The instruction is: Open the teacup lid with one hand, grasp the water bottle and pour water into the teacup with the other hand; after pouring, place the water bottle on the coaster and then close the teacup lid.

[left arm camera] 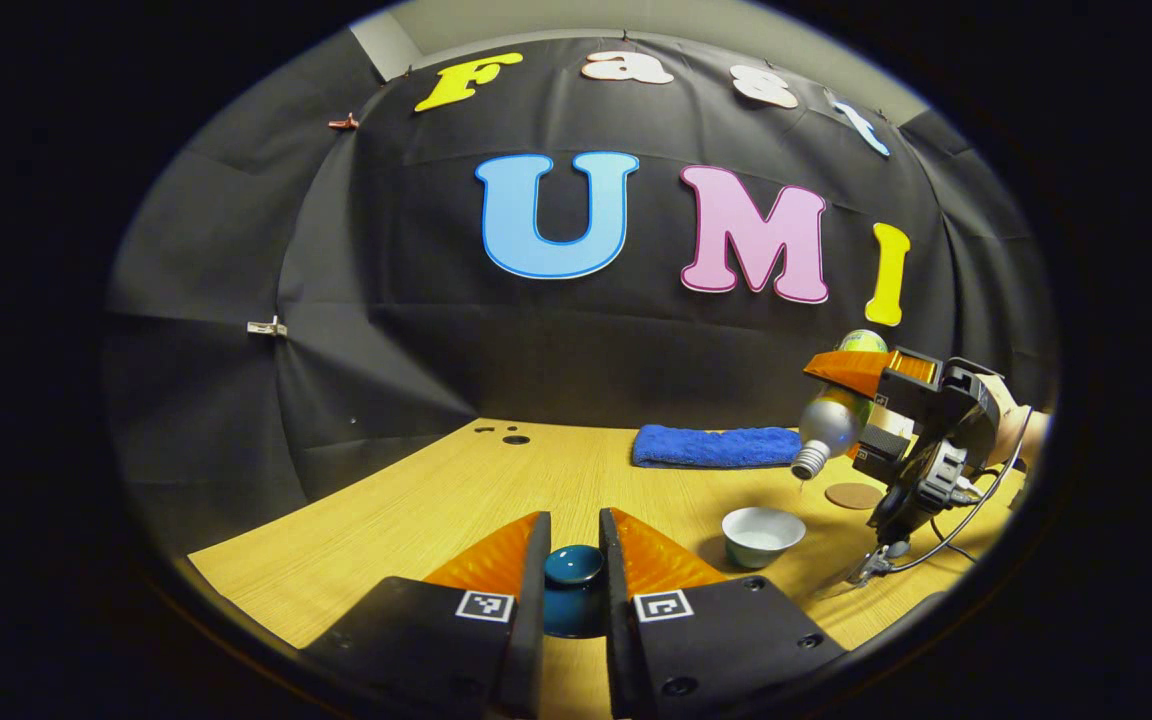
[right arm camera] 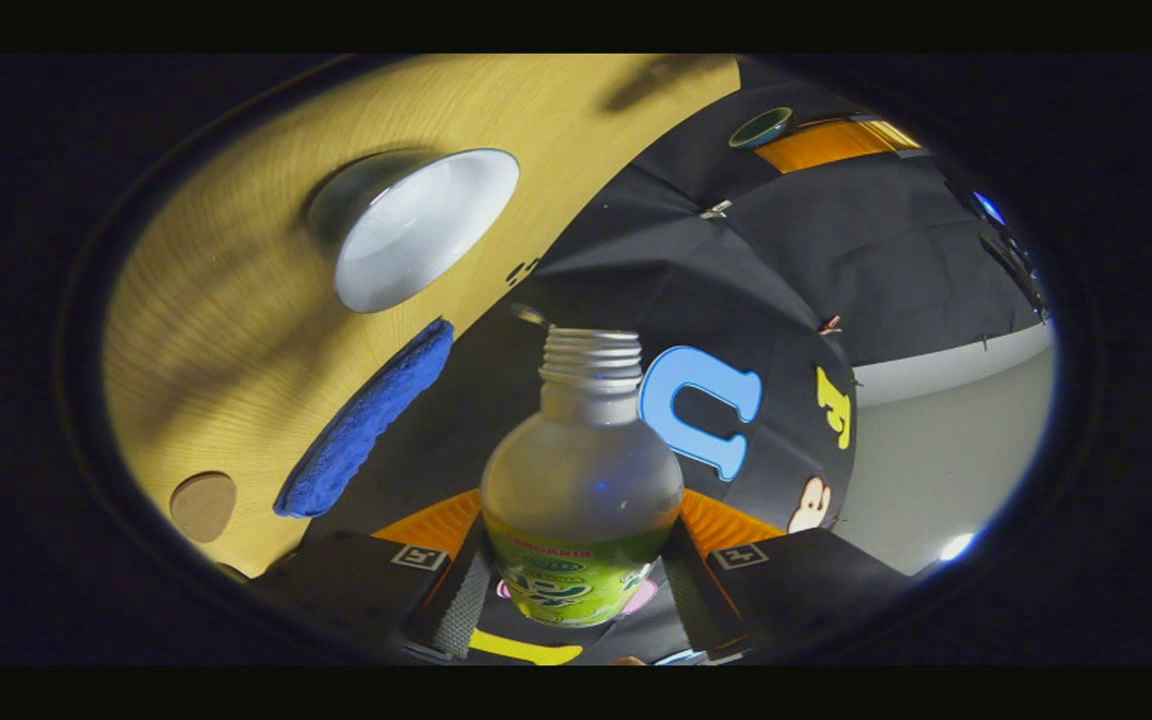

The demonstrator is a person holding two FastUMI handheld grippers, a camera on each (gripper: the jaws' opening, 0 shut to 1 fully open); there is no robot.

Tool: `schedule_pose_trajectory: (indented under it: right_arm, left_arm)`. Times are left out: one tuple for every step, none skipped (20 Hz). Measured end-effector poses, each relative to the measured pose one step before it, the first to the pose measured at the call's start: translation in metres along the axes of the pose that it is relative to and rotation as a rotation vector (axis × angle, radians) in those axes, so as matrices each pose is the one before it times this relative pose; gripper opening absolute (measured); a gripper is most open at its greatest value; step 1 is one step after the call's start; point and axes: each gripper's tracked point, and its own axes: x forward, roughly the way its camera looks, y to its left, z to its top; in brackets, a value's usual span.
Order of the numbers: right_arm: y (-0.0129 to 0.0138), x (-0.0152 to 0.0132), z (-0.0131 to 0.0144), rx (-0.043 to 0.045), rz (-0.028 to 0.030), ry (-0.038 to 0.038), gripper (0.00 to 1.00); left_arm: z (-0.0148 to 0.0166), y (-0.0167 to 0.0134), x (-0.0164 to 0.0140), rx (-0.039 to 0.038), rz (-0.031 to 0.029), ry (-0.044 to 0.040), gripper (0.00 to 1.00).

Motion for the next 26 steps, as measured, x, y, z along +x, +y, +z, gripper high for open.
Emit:
schedule_pose_trajectory:
  right_arm:
    - [-0.0015, -0.00127, 0.00098, -0.00039, -0.00151, -0.00093, 0.8]
    - [-0.00086, 0.00039, -0.0003, 0.00118, -0.00039, -0.00009, 0.8]
    - [-0.00022, -0.001, -0.00049, 0.00183, -0.00007, -0.00053, 0.8]
    - [-0.00072, -0.00028, 0.00032, 0.00152, -0.00066, 0.00108, 0.8]
    - [-0.00039, -0.0008, 0.00054, 0.00068, 0.00039, -0.00097, 0.8]
    - [0.00003, 0.00131, -0.00053, -0.00136, 0.0, 0.0005, 0.8]
    - [0.00018, -0.0009, -0.00008, 0.0, 0.00303, -0.00089, 0.8]
    - [0.00138, 0.00036, 0.00005, 0.00363, 0.00269, 0.00177, 0.8]
    - [0.00114, -0.0012, -0.0005, 0.00461, 0.00188, 0.00004, 0.8]
    - [-0.00009, 0.00097, -0.00068, 0.00329, 0.00171, 0.00197, 0.8]
    - [0.00064, -0.00094, -0.00111, 0.00095, 0.00176, 0.00084, 0.8]
    - [0.00055, -0.00045, -0.00052, -0.00077, 0.00076, 0.00103, 0.8]
    - [0.0001, -0.00125, -0.0015, 0.00015, 0.00106, 0.00161, 0.8]
    - [0.00014, 0.00002, -0.00055, 0.00431, -0.00073, 0.00208, 0.8]
    - [-0.00058, -0.00153, -0.00133, 0.01329, -0.00535, 0.00239, 0.82]
    - [0.00177, -0.00155, -0.00102, 0.02349, 0.00328, 0.00398, 0.8]
    - [0.00306, 0.00049, -0.00278, 0.03618, 0.01368, 0.00872, 0.8]
    - [0.00178, -0.00147, -0.00278, 0.04008, 0.01399, 0.00944, 0.8]
    - [0.00236, -0.00192, -0.0031, 0.04401, 0.01404, 0.01164, 0.8]
    - [0.00245, -0.00008, -0.00344, 0.05603, 0.01562, 0.01247, 0.8]
    - [-0.00013, -0.00409, -0.00297, 0.06995, 0.00804, 0.0127, 0.8]
    - [-0.00117, -0.00355, -0.00253, 0.06683, 0.00682, 0.00729, 0.8]
    - [-0.00174, -0.00432, -0.005, 0.08348, 0.00636, 0.01699, 0.8]
    - [-0.00332, -0.00361, -0.00621, 0.10315, 0.01107, 0.02048, 0.79]
    - [-0.00259, -0.00434, -0.00694, 0.10001, 0.01708, 0.02173, 0.8]
    - [0.00037, -0.00454, -0.00824, 0.09942, 0.02127, 0.02626, 0.79]
  left_arm:
    - [0.00046, 0.00007, -0.00132, 0.00137, 0.00132, -0.00008, 0.3]
    - [0.00029, 0.00017, -0.00004, 0.00032, 0.00149, -0.00074, 0.3]
    - [0.00061, 0.00034, -0.00035, -0.0009, 0.00027, -0.00044, 0.3]
    - [-0.00013, 0.00006, -0.00151, -0.00049, 0.00001, 0.00014, 0.3]
    - [0.00079, -0.00017, -0.00069, 0.00098, -0.0001, -0.00016, 0.3]
    - [0.00001, -0.00101, -0.00085, 0.00209, 0.00054, -0.00137, 0.3]
    - [0.00023, 0.0001, -0.00052, 0.00102, 0.00063, -0.00067, 0.29]
    - [0.00065, -0.00042, -0.00032, -0.00006, -0.00095, -0.00043, 0.3]
    - [0.00031, -0.00062, 0.0, -0.00125, -0.00038, 0.00128, 0.3]
    - [-0.00084, -0.00055, 0.00021, -0.00159, -0.00063, 0.0006, 0.29]
    - [0.00026, -0.00017, -0.00076, -0.00107, -0.00072, 0.00107, 0.3]
    - [-0.00079, 0.00028, -0.00094, -0.00075, 0.00022, 0.00091, 0.3]
    - [0.00058, -0.00037, -0.00071, -0.00045, -0.00005, -0.00064, 0.29]
    - [0.00054, -0.00058, -0.00077, 0.00013, 0.00153, -0.0006, 0.3]
    - [0.0009, -0.00018, -0.00106, 0.00067, 0.0012, -0.00099, 0.3]
    - [-0.00011, -0.00039, 0.00046, 0.00093, 0.00002, 0.00027, 0.3]
    - [0.00097, -0.00039, -0.00041, 0.00111, 0.00054, -0.00029, 0.3]
    - [0.0007, -0.00082, -0.00065, 0.00078, -0.00003, -0.00081, 0.3]
    - [0.00173, -0.00167, 0.00027, 0.00166, -0.0015, -0.00242, 0.3]
    - [0.00157, -0.00109, -0.00184, 0.00281, -0.00143, -0.00324, 0.3]
    - [0.00151, -0.00179, -0.00026, 0.00184, -0.00218, -0.00327, 0.3]
    - [-0.00083, -0.00244, 0.00081, -0.00154, -0.00232, 0.00265, 0.29]
    - [-0.00101, -0.00215, 0.00039, -0.00514, -0.00425, 0.00384, 0.29]
    - [-0.00181, -0.00282, 0.00094, -0.00668, -0.00541, 0.00373, 0.3]
    - [-0.00122, -0.00291, 0.00039, -0.00669, -0.00424, 0.00351, 0.29]
    - [-0.0007, -0.00232, 0.00026, -0.00495, -0.00351, 0.00194, 0.3]
